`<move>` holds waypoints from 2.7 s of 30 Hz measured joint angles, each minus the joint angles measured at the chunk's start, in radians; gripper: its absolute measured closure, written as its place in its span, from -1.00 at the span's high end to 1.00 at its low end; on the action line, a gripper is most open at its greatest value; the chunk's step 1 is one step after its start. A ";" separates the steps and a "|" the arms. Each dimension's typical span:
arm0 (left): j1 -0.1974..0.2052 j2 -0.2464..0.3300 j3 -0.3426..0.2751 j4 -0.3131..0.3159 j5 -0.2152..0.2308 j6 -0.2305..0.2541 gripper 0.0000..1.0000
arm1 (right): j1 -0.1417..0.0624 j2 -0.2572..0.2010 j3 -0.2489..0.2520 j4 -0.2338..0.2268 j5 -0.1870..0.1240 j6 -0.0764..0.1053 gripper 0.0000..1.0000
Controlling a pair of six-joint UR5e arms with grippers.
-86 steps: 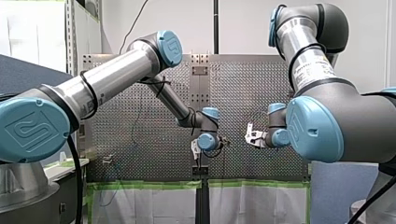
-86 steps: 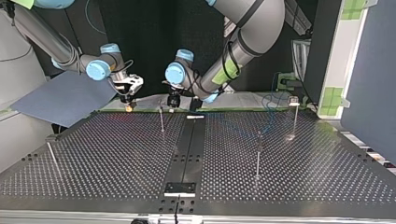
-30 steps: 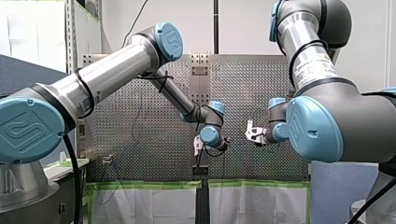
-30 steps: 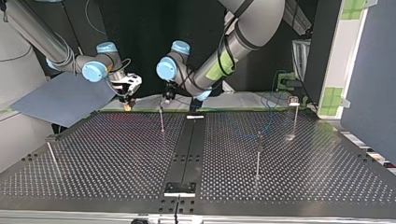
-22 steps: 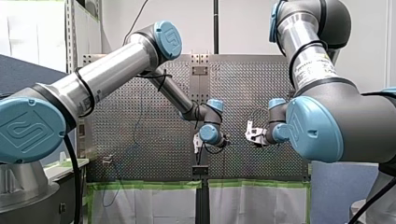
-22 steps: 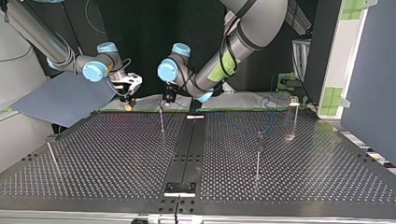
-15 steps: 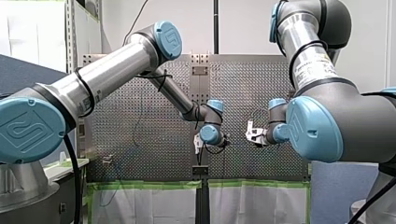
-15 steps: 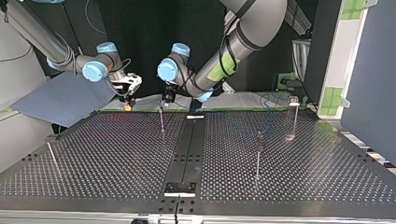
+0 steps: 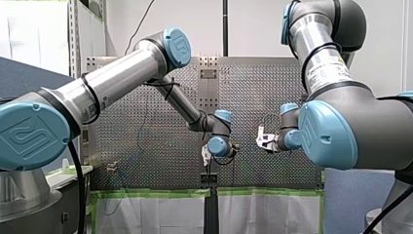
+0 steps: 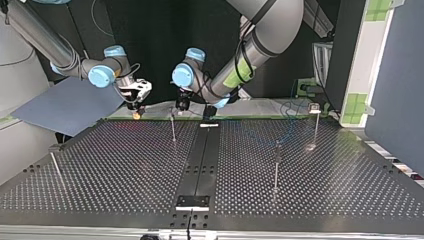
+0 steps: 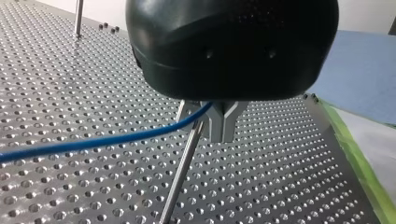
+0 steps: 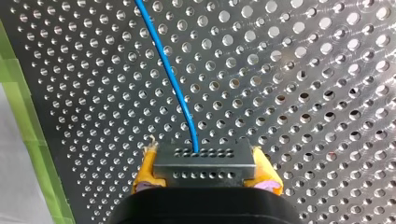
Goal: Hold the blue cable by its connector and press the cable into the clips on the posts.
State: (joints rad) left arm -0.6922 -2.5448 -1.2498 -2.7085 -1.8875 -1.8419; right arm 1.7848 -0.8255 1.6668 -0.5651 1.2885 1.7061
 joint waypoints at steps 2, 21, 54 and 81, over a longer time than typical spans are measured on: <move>0.003 -0.001 0.000 0.008 0.003 -0.001 -1.00 | 0.000 0.000 0.000 -0.003 0.000 0.000 -1.00; 0.045 -0.003 0.000 0.020 0.038 -0.030 -1.00 | 0.000 0.005 0.000 -0.065 -0.002 0.012 -1.00; 0.088 -0.049 0.154 -0.060 0.066 -0.024 -1.00 | -0.031 0.064 -0.033 -0.105 -0.022 0.005 -1.00; 0.081 -0.048 0.157 -0.148 -0.004 0.145 1.00 | -0.035 0.064 -0.047 -0.096 -0.039 0.012 -1.00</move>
State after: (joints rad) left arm -0.6117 -2.5927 -1.0931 -2.8569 -1.8915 -1.6964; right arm 1.7496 -0.7614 1.6203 -0.6610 1.2500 1.7183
